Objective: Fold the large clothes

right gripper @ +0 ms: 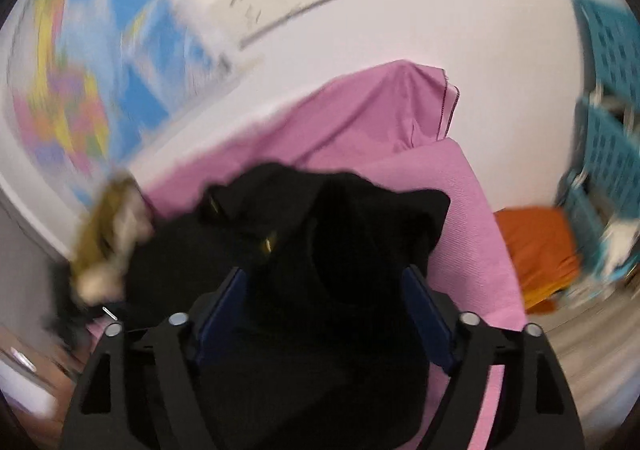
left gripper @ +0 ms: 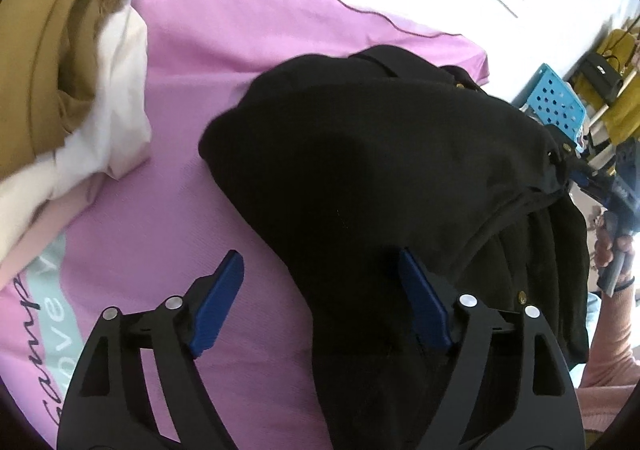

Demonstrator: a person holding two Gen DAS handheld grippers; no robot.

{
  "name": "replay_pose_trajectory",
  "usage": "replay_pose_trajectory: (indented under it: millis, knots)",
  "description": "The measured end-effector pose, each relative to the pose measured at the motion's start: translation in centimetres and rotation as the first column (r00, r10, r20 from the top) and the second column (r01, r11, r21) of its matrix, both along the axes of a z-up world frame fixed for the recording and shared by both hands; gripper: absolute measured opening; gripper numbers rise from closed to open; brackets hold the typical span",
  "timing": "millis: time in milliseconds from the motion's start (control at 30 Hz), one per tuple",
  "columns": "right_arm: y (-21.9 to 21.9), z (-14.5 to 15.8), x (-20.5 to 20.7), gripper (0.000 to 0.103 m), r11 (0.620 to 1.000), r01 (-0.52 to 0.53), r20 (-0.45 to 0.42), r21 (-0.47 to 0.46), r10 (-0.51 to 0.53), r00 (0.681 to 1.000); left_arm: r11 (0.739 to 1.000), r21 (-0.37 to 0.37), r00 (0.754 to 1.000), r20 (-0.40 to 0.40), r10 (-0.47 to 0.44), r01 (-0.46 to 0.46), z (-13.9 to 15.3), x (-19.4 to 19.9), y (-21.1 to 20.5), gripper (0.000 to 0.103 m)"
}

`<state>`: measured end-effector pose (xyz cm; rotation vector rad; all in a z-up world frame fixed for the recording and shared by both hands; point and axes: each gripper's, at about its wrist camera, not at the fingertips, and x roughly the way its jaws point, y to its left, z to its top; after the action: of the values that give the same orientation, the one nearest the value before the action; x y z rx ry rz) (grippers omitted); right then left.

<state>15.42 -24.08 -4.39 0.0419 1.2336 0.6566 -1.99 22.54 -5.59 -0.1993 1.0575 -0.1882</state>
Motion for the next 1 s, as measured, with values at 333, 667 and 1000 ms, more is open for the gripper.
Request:
replay_pose_trajectory:
  millis: [333,667,1000]
  knots:
    - [-2.3,3.0,-0.2,0.006,0.957,0.078,-0.127,0.278,-0.044,0.991,0.999,-0.049,1.000,-0.018,0.023,-0.024,-0.1,0.0,2.0,0.018]
    - [-2.6,-0.5,-0.6,0.060,0.994,0.113,-0.060,0.000,-0.113,0.992,0.998,-0.064,1.000,0.017,0.025,-0.024,0.9,-3.5,3.0,0.067]
    - [-8.0,2.8,-10.1,0.081,0.993,0.010,-0.096,0.117,0.001,0.995,0.972,-0.220,0.995,-0.041,-0.095,0.083,-1.6,-9.4,1.6,0.073]
